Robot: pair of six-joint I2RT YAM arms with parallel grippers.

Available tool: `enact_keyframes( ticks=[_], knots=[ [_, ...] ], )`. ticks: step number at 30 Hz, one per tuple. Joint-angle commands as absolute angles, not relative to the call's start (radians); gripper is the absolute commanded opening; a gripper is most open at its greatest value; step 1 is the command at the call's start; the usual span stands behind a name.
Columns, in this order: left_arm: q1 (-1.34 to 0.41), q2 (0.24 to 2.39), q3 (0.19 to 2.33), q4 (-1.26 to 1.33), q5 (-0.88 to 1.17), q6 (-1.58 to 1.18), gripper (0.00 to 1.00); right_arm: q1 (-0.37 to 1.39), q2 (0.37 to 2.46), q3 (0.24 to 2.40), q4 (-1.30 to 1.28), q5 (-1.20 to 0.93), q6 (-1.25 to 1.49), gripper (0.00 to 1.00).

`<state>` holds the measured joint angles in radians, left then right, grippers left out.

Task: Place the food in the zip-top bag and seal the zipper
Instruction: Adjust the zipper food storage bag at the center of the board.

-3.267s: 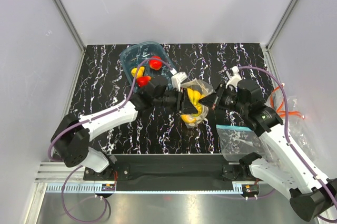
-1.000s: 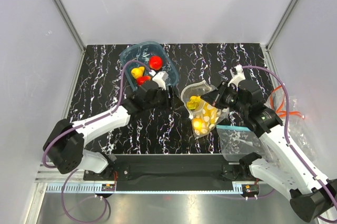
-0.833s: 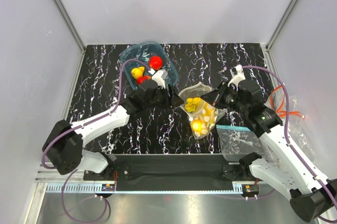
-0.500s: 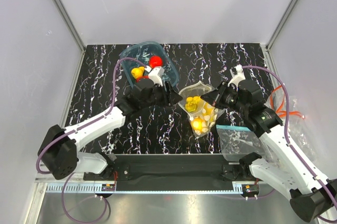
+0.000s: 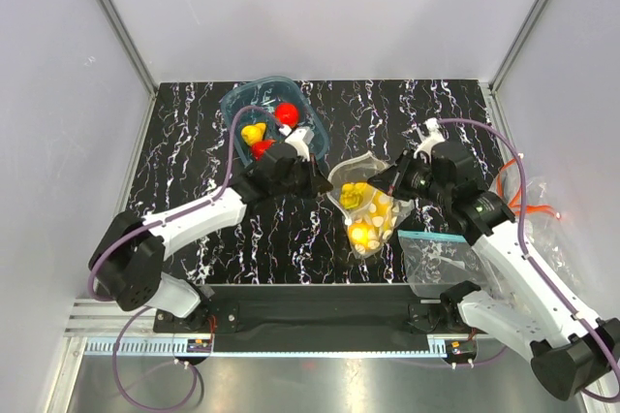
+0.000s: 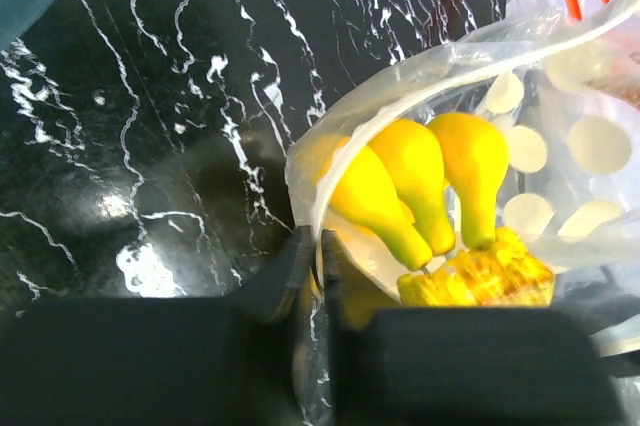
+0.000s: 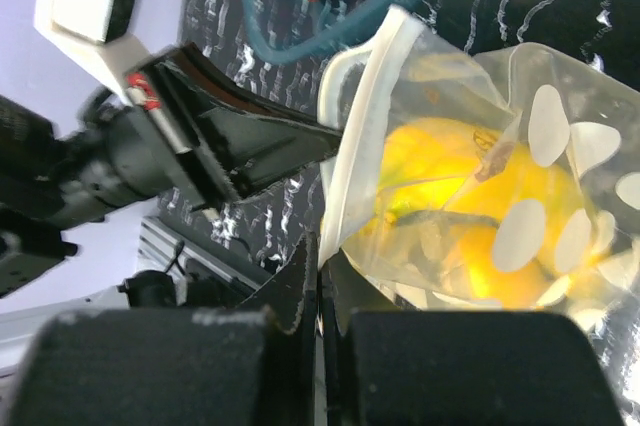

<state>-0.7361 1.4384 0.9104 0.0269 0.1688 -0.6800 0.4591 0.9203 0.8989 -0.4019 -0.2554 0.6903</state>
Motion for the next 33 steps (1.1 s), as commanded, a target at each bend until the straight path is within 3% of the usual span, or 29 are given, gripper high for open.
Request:
enact_keyframes(
  ticks=[1,6,11,15,21,24,27,29,33],
  knots=[
    [-0.739,1.422,1.060,0.005,0.238,-0.608,0.00,0.463,0.974,1.050,-0.532,-0.227,0.592,0.00],
    [-0.745,1.379,1.278,-0.287,0.325,-0.520,0.00,0.462,1.069,1.187,-0.748,-0.060,0.489,0.00],
    [-0.787,1.393,1.393,-0.334,0.431,-0.535,0.00,0.465,1.181,1.230,-0.686,-0.227,0.523,0.00],
    [-0.795,1.430,1.370,-0.285,0.558,-0.571,0.00,0.479,1.207,1.291,-0.713,-0.206,0.517,0.00],
    [-0.735,1.472,1.310,-0.207,0.593,-0.609,0.00,0.479,1.267,1.429,-0.966,0.222,0.420,0.00],
    [-0.817,1.584,1.397,-0.215,0.621,-0.615,0.00,0.480,1.259,1.418,-0.889,0.132,0.434,0.00],
    [-0.854,1.591,1.385,-0.131,0.611,-0.661,0.00,0.480,1.236,1.359,-0.781,-0.131,0.465,0.00],
    [-0.827,1.569,1.333,-0.080,0.607,-0.684,0.00,0.483,1.235,1.350,-0.793,-0.127,0.453,0.00],
    [-0.762,1.536,1.237,-0.060,0.635,-0.678,0.00,0.482,1.207,1.341,-0.891,0.078,0.400,0.00]
  ],
)
